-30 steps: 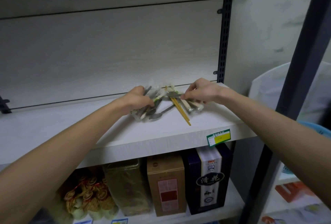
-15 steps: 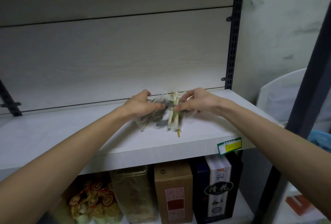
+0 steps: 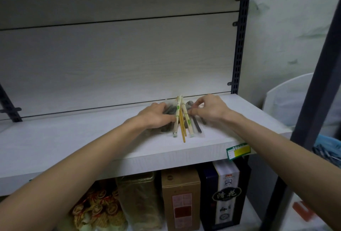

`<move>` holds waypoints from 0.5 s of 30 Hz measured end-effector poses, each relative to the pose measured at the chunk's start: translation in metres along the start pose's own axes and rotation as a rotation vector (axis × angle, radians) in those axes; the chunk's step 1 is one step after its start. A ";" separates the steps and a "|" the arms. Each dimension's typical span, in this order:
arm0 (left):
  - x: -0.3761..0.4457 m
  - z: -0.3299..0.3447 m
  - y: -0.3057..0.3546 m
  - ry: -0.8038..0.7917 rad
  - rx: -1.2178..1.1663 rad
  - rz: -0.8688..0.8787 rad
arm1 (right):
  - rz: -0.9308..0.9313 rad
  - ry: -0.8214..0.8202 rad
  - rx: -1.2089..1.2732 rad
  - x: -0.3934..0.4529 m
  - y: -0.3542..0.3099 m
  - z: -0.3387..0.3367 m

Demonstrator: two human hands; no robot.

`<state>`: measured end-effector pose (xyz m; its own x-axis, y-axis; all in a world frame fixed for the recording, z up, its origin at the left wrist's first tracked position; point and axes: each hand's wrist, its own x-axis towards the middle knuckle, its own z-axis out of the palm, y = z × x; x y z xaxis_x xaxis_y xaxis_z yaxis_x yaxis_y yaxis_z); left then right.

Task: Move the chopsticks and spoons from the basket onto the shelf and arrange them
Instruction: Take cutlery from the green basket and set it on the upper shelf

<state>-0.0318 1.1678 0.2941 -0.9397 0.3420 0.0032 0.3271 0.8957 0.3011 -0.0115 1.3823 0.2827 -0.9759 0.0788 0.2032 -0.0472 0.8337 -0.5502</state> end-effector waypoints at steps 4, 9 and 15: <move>-0.003 -0.002 -0.021 0.021 -0.044 -0.032 | 0.026 -0.052 -0.009 -0.006 -0.016 0.009; -0.008 -0.006 -0.040 0.084 -0.046 -0.051 | 0.029 -0.049 -0.090 -0.004 -0.045 0.021; -0.018 -0.014 -0.059 0.173 0.059 -0.044 | -0.019 -0.085 -0.285 -0.002 -0.082 0.031</move>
<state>-0.0353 1.1043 0.2899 -0.9548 0.2527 0.1567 0.2857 0.9256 0.2484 -0.0126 1.2971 0.3028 -0.9903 0.0256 0.1365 -0.0159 0.9555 -0.2946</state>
